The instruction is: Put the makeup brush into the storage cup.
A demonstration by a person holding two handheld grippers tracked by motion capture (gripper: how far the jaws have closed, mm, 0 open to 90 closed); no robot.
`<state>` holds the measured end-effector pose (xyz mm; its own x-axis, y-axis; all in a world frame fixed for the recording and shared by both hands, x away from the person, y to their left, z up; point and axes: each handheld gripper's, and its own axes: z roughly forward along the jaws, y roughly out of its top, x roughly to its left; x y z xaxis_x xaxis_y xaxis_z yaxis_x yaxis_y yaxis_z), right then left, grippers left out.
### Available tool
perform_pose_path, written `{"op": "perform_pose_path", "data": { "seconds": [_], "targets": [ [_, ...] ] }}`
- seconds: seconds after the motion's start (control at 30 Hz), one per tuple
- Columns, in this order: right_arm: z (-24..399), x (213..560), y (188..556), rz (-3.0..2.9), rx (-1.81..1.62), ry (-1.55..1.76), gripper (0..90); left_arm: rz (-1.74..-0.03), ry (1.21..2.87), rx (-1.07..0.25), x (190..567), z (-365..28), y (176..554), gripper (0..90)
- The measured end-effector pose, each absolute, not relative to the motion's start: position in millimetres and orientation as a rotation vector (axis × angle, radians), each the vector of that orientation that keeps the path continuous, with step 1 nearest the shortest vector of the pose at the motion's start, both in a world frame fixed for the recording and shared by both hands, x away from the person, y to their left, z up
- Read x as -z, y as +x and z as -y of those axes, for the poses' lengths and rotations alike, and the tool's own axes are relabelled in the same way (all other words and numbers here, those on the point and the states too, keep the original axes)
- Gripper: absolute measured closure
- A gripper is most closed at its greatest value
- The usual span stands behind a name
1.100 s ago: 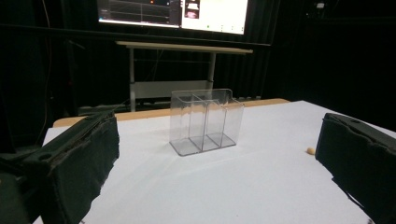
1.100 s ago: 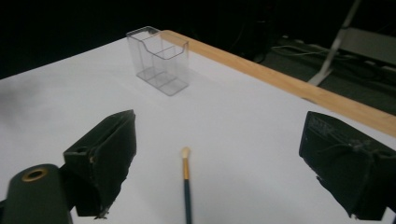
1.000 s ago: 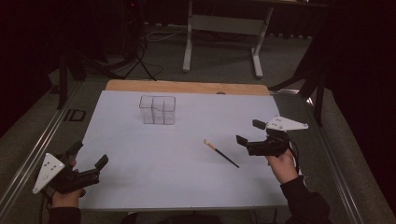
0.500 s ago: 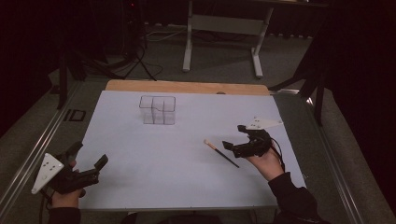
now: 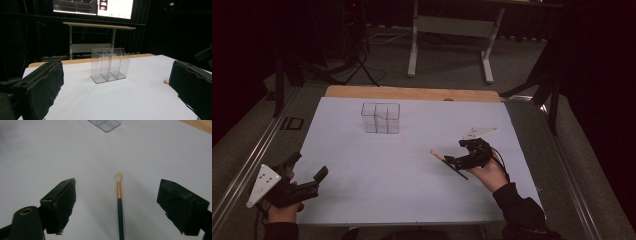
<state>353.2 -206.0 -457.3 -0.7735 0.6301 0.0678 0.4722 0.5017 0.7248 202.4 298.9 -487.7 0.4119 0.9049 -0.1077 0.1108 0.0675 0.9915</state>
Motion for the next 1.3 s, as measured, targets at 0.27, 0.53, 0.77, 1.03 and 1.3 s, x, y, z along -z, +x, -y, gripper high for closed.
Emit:
{"op": "perform_pose_path", "data": {
  "seconds": [0.27,0.53,0.77,1.03,1.3],
  "targets": [
    [196.2,464.5,361.2,-2.624,-0.975,0.948,28.8,-0.991,1.396,-0.78,488.0,-298.4,202.4,0.0],
    [188.9,471.4,370.2,-2.724,-0.859,0.942,43.2,-0.978,1.411,-0.783,487.9,-296.0,202.8,0.0],
    [182.0,478.5,376.0,-2.81,-0.712,0.926,55.6,-0.979,1.413,-0.782,488.4,-296.7,202.9,0.0],
    [177.7,487.2,381.3,-2.881,-0.53,0.945,65.3,-0.98,1.415,-0.78,488.9,-296.8,203.1,0.0],
    [174.8,495.5,387.4,-2.899,-0.44,0.917,69.1,-0.978,1.423,-0.78,489.1,-296.5,203.4,0.0]
  ]
}}
